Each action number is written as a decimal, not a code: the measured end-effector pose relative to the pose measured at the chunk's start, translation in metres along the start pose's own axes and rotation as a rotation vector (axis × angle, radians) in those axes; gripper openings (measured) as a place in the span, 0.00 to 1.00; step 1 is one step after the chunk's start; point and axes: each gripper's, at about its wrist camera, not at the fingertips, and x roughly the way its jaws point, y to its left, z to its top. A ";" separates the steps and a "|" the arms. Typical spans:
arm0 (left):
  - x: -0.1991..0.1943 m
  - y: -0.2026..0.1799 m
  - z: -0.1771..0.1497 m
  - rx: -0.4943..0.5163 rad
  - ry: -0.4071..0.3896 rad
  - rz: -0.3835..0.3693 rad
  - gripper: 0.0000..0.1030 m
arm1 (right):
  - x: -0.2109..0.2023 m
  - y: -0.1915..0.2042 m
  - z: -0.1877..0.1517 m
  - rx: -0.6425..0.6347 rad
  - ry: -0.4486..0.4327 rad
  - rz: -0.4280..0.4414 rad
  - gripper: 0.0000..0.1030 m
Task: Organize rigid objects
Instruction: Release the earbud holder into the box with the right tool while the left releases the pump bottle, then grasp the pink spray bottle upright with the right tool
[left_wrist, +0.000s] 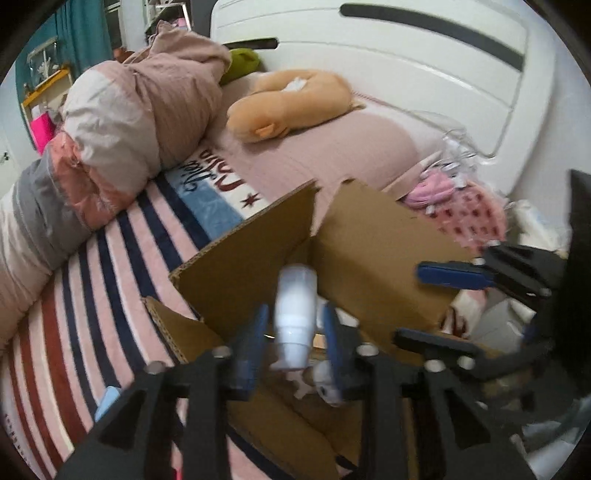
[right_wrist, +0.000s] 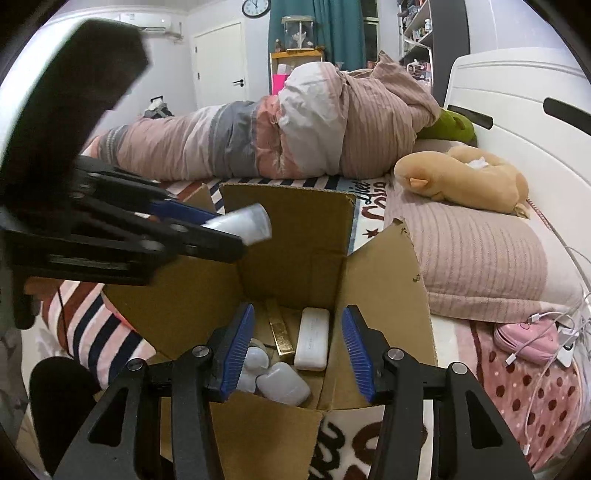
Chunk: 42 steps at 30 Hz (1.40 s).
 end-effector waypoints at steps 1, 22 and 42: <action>-0.001 0.001 0.000 -0.004 -0.010 0.003 0.50 | 0.000 -0.001 0.000 0.000 0.001 0.001 0.48; -0.087 0.159 -0.173 -0.273 -0.121 0.252 0.72 | -0.008 0.156 0.026 -0.269 -0.071 0.424 0.54; -0.043 0.211 -0.281 -0.493 -0.081 0.102 0.72 | 0.189 0.243 -0.021 -0.485 0.340 0.384 0.26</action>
